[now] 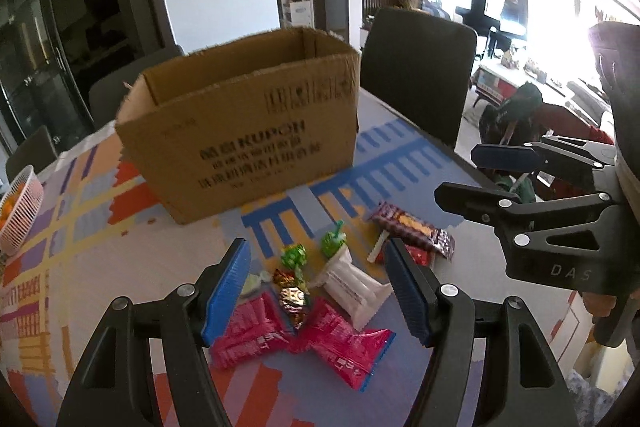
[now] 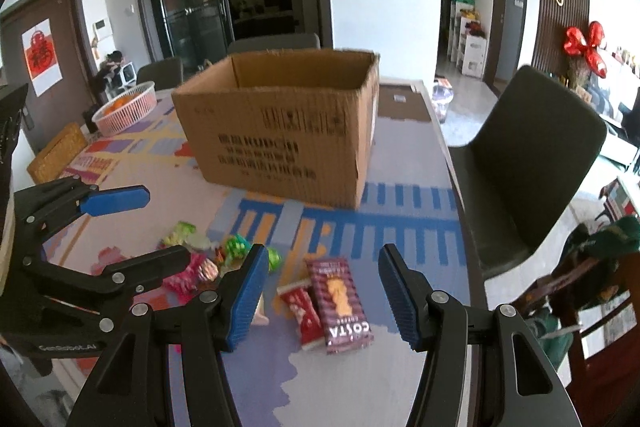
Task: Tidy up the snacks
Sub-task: 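Move both open tools back toward the remaining snacks on the table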
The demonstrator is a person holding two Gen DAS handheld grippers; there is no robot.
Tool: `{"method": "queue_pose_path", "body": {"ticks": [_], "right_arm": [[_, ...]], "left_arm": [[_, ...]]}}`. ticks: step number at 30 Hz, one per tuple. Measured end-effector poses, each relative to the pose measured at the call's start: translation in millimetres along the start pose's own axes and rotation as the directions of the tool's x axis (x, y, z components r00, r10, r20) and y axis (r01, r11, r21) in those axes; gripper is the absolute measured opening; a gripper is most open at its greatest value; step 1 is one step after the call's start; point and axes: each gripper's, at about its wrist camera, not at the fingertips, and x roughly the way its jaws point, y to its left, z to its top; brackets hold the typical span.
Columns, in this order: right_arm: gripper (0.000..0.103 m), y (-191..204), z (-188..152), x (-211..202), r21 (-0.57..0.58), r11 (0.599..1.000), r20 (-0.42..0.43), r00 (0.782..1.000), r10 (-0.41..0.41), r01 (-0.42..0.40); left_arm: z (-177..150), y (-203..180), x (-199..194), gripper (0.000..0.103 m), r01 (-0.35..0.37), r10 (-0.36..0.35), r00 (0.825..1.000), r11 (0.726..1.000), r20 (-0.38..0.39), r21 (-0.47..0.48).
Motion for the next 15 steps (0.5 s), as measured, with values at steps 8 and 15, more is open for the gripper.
{"method": "queue_pose_path", "body": {"ticks": [8,15], "right_arm": [[0.058,-9,-15,25,0.024,1.0,-0.064,0.998,0.005,-0.004],[0.058,-14,-25,49,0.043,0.999,-0.121,0.992,0.022,-0.017]], "left_arm": [[-6,0,29,0.068,0.028,-0.028,0.999,1.0,-0.042,0.01],[-4,3,58,0.062,0.07,-0.069,0.993,0.998,-0.095,0.006]]}}
